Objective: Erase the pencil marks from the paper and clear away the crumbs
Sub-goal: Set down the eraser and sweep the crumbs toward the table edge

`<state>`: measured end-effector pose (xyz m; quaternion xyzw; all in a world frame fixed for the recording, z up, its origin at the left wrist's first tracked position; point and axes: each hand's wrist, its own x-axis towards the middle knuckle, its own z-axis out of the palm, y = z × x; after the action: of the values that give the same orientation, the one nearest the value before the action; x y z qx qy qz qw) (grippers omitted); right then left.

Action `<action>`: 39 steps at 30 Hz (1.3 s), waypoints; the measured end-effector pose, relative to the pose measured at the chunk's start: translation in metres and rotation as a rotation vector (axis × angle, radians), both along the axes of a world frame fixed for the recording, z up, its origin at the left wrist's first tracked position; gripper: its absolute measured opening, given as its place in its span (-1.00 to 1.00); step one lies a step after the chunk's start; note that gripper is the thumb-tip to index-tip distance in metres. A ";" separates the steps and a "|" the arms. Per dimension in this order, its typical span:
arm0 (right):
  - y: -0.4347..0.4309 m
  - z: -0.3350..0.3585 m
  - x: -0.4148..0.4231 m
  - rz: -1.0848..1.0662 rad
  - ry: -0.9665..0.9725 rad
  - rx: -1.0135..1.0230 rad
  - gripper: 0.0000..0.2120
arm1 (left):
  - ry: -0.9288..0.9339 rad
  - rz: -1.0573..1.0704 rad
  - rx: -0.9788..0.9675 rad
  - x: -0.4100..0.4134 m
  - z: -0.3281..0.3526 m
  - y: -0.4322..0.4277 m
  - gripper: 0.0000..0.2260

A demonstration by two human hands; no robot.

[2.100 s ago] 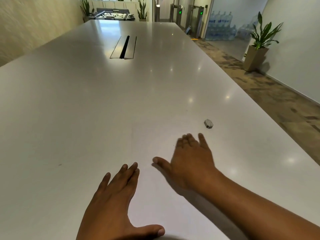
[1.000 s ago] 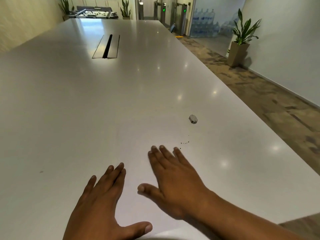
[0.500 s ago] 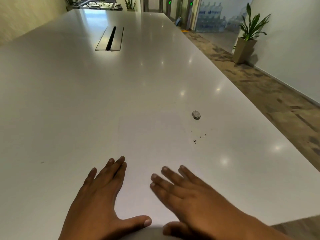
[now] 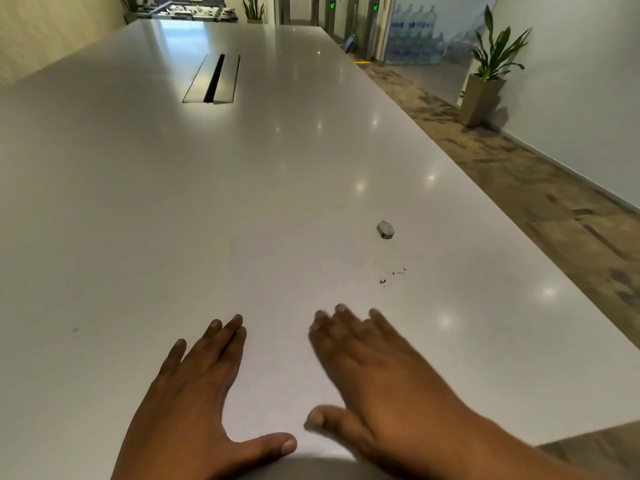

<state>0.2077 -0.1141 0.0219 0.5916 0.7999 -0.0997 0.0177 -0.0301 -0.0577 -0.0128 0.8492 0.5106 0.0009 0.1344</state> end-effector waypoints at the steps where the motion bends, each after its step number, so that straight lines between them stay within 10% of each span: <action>1: -0.002 -0.006 -0.005 0.036 -0.012 -0.005 -0.21 | 0.008 -0.008 0.019 0.001 -0.001 0.001 0.10; 10: 0.020 0.001 0.069 -0.294 -0.060 0.048 -0.02 | -0.019 -0.009 0.039 -0.002 -0.005 -0.001 0.13; 18: -0.012 -0.010 0.016 0.025 0.042 0.022 -0.20 | 0.000 -0.024 0.049 -0.001 -0.004 0.000 0.11; 26: 0.025 -0.011 0.068 -0.356 -0.078 0.065 -0.05 | -0.015 -0.023 0.062 -0.001 -0.005 0.001 0.10; 39: 0.062 -0.016 0.052 -0.374 -0.034 0.070 -0.01 | -0.091 -0.078 0.048 -0.004 -0.012 0.008 0.12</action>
<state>0.2597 -0.0521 0.0058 0.7319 0.6784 -0.0635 -0.0083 -0.0337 -0.0493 -0.0244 0.8705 0.4704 0.0466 0.1371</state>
